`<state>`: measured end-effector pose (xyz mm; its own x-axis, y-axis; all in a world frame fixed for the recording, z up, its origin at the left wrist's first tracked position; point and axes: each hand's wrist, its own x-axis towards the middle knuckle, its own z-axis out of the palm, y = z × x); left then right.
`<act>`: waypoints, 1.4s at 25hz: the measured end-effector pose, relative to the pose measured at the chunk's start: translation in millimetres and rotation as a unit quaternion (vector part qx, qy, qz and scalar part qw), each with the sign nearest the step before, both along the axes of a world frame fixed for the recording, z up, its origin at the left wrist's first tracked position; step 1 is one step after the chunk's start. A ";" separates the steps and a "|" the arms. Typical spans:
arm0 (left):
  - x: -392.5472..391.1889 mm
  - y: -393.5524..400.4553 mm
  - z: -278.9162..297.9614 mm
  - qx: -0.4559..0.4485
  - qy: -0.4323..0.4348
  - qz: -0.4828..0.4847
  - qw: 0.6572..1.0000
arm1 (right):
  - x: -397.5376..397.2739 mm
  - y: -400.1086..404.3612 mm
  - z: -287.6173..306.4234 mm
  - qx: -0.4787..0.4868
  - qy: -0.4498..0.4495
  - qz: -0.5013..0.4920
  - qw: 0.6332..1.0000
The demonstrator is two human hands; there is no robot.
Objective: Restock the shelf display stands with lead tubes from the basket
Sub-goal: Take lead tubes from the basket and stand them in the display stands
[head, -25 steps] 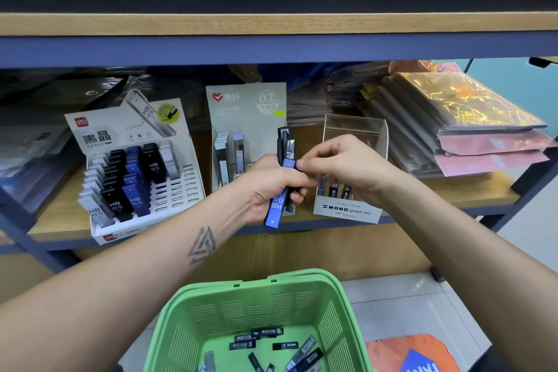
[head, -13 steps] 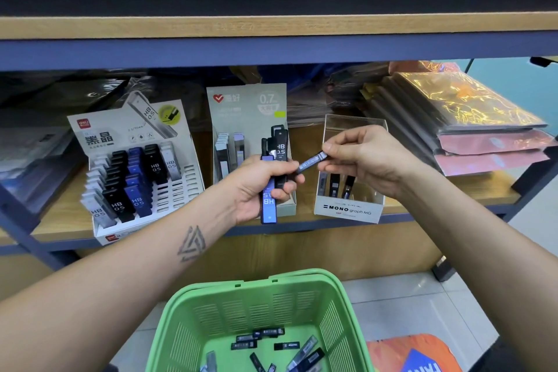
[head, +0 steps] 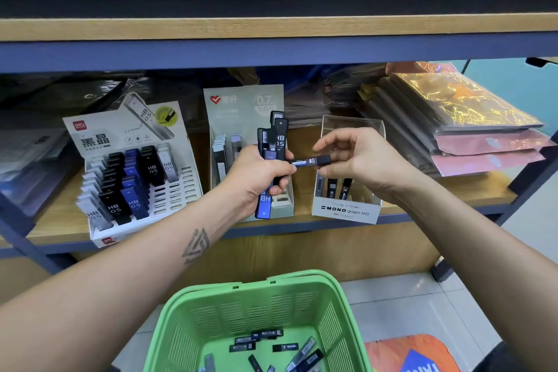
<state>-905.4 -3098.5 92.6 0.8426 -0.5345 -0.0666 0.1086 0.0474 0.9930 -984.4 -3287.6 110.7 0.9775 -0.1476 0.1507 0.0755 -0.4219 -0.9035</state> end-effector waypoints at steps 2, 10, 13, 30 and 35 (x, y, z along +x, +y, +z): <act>0.7 -2.0 -1.4 0.001 -0.003 0.008 1.000 | -2.2 -1.6 -0.9 -0.007 0.001 -0.012 1.000; -0.5 -4.9 2.4 -0.046 0.078 -0.016 0.996 | -3.4 -6.4 1.8 0.045 -0.056 -0.003 0.997; -1.6 -9.5 3.2 -0.052 0.059 -0.016 0.997 | -2.1 -3.6 1.7 0.130 -0.064 -0.012 0.989; -11.7 -18.3 -7.0 -0.007 0.067 -0.024 0.997 | -24.6 -24.9 -46.6 -0.239 -0.012 -0.244 0.940; -8.9 -16.6 -10.1 -0.005 0.060 -0.026 0.998 | -19.1 -16.4 -57.4 -0.239 0.002 -0.252 0.938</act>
